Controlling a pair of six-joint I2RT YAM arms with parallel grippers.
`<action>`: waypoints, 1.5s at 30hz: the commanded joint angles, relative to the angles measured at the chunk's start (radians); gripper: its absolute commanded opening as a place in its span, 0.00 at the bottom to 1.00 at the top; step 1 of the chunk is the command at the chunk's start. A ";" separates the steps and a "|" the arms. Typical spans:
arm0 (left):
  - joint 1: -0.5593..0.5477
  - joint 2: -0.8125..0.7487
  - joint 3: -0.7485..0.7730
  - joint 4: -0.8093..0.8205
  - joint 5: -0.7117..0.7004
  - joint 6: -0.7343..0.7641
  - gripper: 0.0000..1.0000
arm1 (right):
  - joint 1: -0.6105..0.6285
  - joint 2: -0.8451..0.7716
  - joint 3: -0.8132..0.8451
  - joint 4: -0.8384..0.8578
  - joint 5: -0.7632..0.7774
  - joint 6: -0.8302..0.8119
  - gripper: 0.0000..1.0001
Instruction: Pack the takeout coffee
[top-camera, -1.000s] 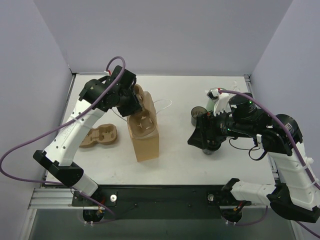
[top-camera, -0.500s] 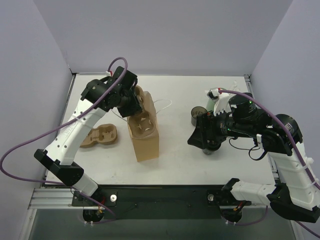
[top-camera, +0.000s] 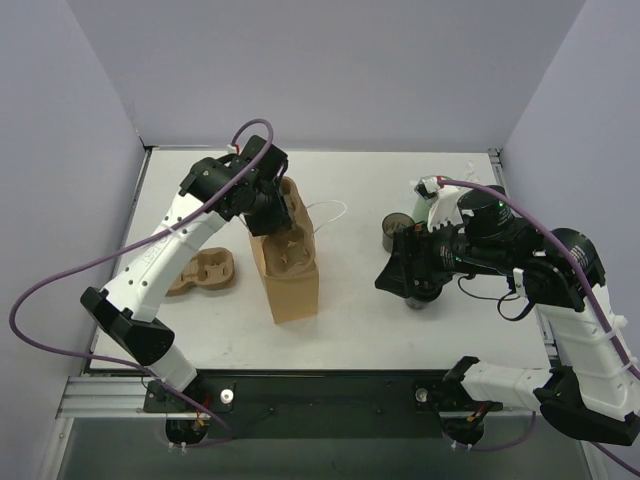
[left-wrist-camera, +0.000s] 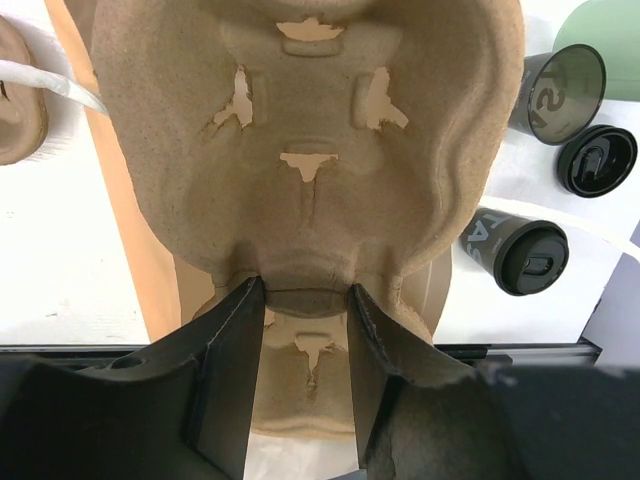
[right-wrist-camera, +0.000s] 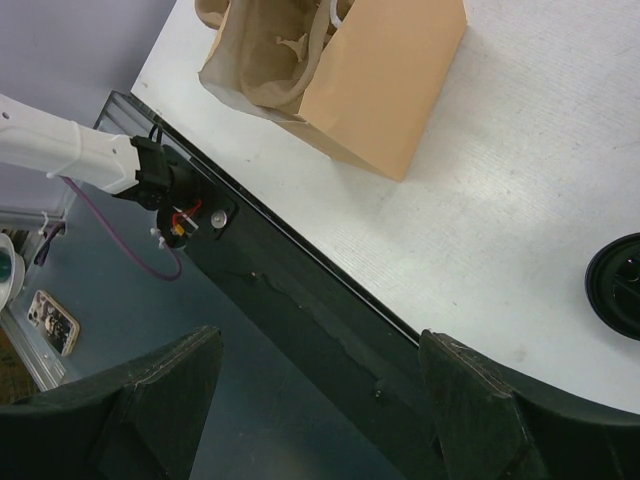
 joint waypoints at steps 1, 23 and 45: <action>-0.004 0.005 -0.029 -0.231 0.005 0.020 0.12 | -0.004 -0.008 0.026 -0.073 0.020 0.040 0.82; -0.004 -0.064 -0.072 -0.232 0.028 0.042 0.11 | -0.100 0.405 0.423 0.074 0.108 0.053 0.79; 0.001 -0.059 -0.052 -0.234 0.060 0.124 0.11 | -0.140 0.725 0.373 0.205 -0.186 0.032 0.51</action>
